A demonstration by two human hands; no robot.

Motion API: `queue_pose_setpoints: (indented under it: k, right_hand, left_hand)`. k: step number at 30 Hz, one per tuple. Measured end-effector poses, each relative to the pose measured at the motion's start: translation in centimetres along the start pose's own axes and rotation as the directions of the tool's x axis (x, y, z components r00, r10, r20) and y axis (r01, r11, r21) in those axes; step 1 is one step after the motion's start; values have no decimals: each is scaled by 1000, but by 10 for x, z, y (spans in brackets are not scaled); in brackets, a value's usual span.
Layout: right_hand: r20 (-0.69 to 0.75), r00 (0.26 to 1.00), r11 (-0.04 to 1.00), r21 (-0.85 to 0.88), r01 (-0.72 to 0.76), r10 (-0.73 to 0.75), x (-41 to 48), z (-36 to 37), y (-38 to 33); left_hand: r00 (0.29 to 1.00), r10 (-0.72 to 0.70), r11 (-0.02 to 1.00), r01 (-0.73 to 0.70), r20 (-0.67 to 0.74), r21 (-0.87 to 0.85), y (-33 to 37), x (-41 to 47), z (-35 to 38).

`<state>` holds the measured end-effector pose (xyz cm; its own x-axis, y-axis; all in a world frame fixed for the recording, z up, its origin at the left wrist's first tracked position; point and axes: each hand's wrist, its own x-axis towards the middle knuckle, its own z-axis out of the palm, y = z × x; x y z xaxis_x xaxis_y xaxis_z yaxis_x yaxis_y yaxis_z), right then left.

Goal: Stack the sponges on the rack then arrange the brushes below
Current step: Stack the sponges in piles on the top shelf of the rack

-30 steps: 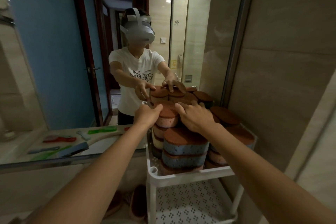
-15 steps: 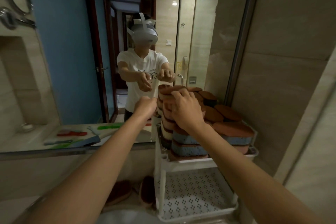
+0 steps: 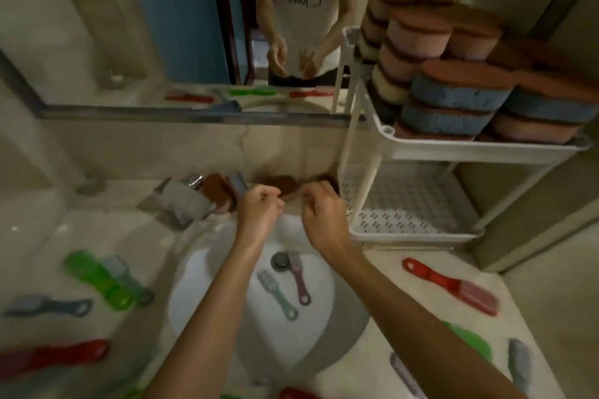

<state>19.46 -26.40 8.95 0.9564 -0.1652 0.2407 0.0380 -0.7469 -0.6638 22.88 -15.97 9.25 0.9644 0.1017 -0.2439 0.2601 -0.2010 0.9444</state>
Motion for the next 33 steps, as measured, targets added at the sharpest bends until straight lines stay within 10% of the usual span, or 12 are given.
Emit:
queue_pose_setpoints:
  k: [5,13,20,33]
  right_hand:
    - [314,896,925,-314,-214,314,3,53,47]
    - [199,825,807,-418,-418,530,54,87,77]
    - [183,702,715,-339,-612,688,88,96,90]
    - [64,793,725,-456,-517,606,83,108,102]
  left_hand:
    - [990,-138,974,128,39,185,-59,12,0]
    - [984,-159,893,108,83,437,-78,62,8]
    - [988,-54,921,105,-143,375,-93,83,11]
    - [937,-130,973,183,-323,141,-85,130,22]
